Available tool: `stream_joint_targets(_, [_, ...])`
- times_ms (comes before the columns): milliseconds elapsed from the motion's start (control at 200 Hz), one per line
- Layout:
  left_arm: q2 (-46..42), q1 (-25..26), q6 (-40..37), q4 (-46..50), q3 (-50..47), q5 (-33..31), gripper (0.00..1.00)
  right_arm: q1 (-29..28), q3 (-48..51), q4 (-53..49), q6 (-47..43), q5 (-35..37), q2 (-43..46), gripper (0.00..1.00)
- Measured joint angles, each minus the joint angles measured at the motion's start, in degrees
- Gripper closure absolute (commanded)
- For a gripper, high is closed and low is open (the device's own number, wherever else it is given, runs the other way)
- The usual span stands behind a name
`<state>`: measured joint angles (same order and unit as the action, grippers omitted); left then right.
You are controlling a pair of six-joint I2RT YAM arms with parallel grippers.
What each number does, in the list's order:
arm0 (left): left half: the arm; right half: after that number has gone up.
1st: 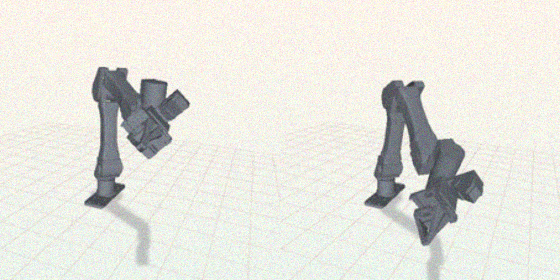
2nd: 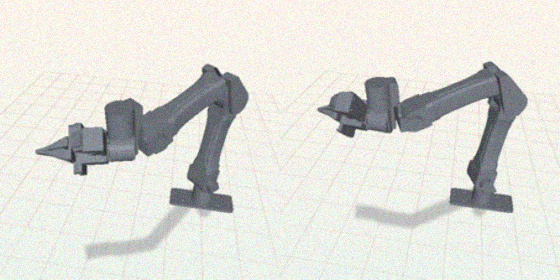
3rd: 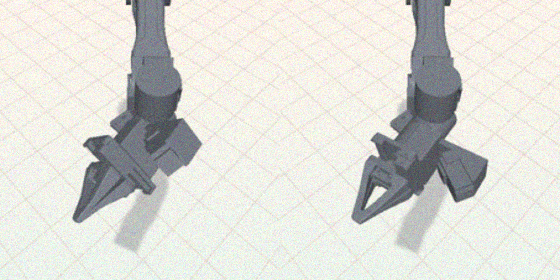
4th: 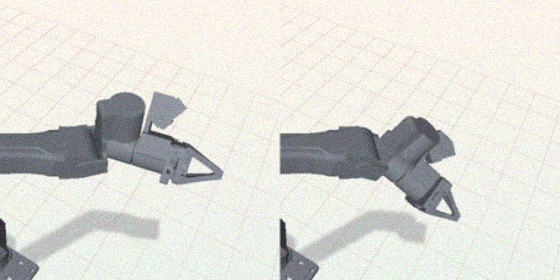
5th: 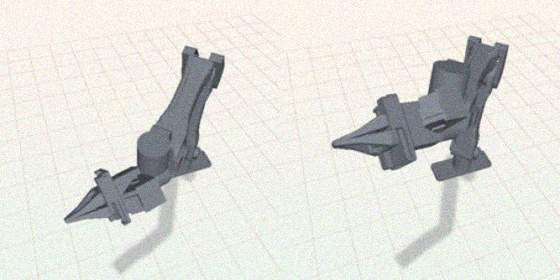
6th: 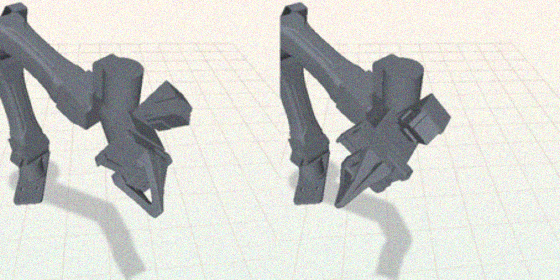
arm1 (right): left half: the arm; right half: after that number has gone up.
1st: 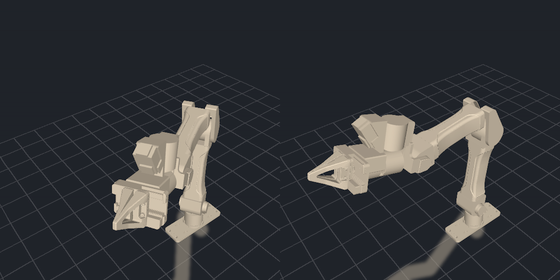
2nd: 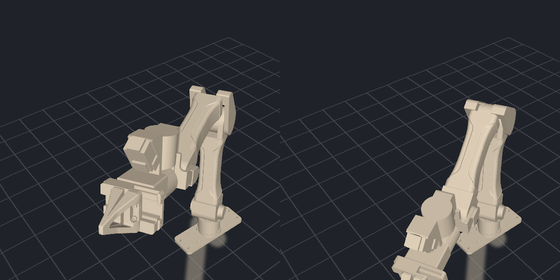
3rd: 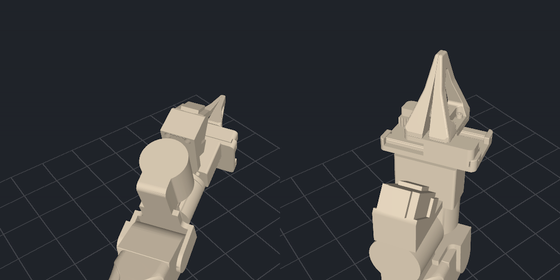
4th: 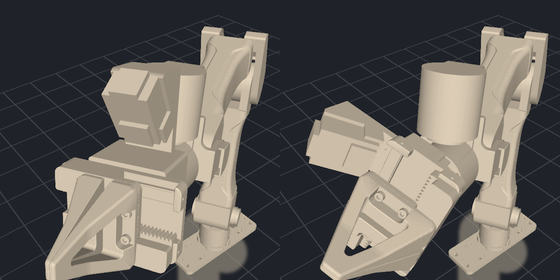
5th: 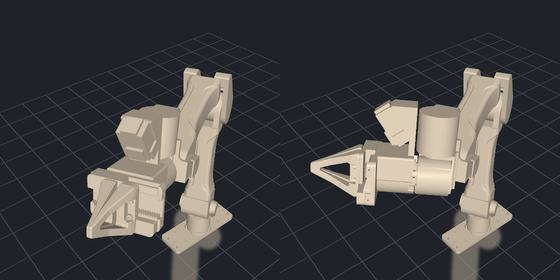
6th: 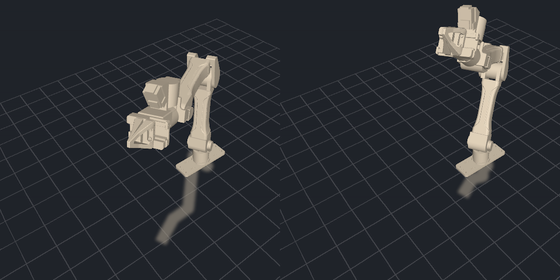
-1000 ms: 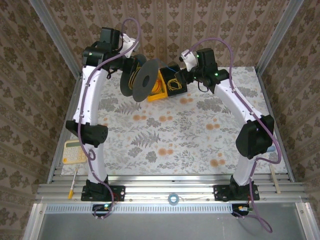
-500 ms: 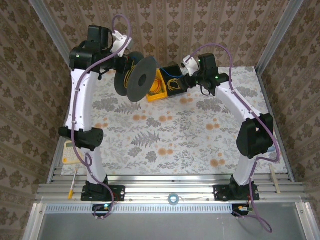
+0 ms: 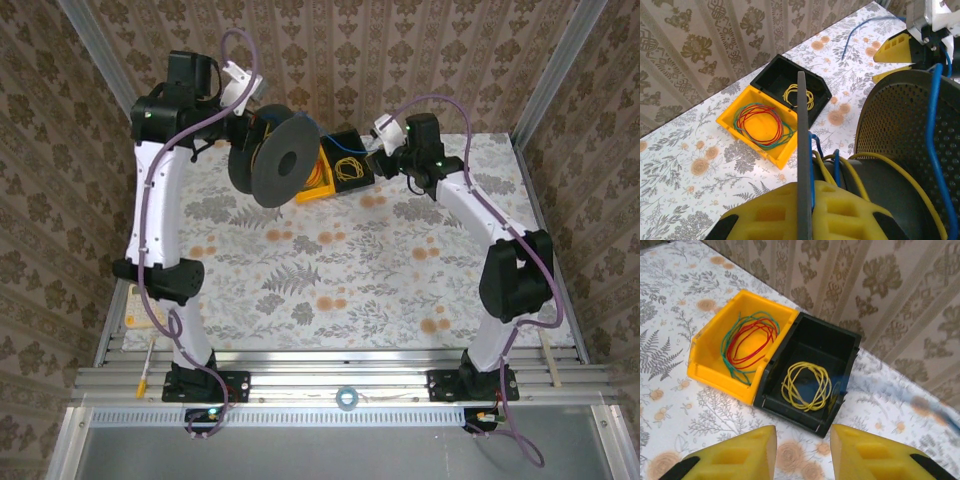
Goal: Wrap the cables
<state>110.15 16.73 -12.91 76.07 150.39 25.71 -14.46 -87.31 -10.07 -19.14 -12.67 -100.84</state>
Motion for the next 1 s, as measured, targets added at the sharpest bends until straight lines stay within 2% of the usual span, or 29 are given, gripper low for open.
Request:
stream_joint_targets(155, [-0.74,0.0,-0.28,0.37,0.0,0.48,1.0,0.52,3.04,2.78,0.0,-0.28,2.93,0.66])
stream_joint_targets(335, [-0.72,0.0,-0.28,0.46,0.02,0.48,1.0,3.32,13.86,8.28,3.17,-5.16,9.64,0.6])
stream_joint_targets(445, [-0.68,-0.02,-0.26,0.46,0.07,0.44,1.0,4.92,20.28,11.28,5.01,-7.61,12.59,0.48])
stream_joint_targets(540, [-0.5,-0.02,-0.26,0.5,0.48,0.44,1.0,5.38,25.38,13.92,6.32,-8.96,14.43,0.29])
stream_joint_targets(630, [-0.48,-0.02,-0.26,0.48,0.81,0.46,1.0,5.86,30.01,17.25,7.26,-10.54,15.85,0.22])
stream_joint_targets(1000, [-0.5,-0.35,-0.22,0.5,0.92,0.46,1.0,11.5,43.36,33.22,14.53,-12.48,21.92,0.15])
